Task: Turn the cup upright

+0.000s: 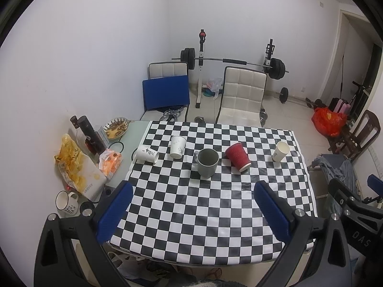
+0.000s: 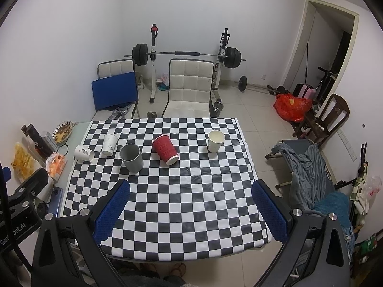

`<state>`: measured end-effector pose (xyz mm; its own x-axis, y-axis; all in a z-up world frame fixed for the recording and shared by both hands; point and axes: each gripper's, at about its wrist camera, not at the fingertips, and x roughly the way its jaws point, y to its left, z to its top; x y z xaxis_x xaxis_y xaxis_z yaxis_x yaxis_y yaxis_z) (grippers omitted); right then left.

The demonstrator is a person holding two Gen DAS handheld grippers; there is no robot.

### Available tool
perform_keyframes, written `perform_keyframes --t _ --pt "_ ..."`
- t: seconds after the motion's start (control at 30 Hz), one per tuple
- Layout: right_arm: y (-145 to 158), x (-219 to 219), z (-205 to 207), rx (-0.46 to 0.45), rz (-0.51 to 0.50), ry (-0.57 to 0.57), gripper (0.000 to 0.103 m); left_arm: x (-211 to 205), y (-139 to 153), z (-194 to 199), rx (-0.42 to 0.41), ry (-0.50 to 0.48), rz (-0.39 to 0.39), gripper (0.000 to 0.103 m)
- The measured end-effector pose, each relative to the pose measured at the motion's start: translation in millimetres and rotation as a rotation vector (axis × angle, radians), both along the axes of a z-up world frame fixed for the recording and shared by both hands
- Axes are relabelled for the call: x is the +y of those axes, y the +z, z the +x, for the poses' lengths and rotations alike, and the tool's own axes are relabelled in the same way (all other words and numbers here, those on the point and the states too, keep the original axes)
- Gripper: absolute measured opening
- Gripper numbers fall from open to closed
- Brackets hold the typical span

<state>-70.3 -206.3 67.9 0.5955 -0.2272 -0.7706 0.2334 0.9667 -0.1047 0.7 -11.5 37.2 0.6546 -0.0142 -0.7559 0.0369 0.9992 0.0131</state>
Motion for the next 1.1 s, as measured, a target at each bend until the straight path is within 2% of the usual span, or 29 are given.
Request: perform_keyframes --t 0.47,0.57,0.77,0.9,1.1 --pt "0.3 -0.1 -2.8 -0.004 0.001 0.002 0.102 -1.1 1.6 -0.6 -0.005 0.004 -0.003 0.103" --pt "8.5 2.7 0.8 -0.001 0.003 0.006 0.102 0.3 0.8 -1.2 -0.006 0.004 -0.003 0.103" --pt "10.9 4.9 10.0 0.014 0.007 0.022 0.102 -3.7 -5.0 7.6 0.012 0.038 0.007 0.103" --pt "-12.2 5.8 30.5 0.052 0.017 0.050 0.102 0.4 -27.0 10.6 0.049 0.093 0.035 0.103" --pt "-79.2 13.6 74.1 0.119 0.062 0.103 0.102 21.9 -70.9 32.6 0.120 0.181 0.072 0.103"
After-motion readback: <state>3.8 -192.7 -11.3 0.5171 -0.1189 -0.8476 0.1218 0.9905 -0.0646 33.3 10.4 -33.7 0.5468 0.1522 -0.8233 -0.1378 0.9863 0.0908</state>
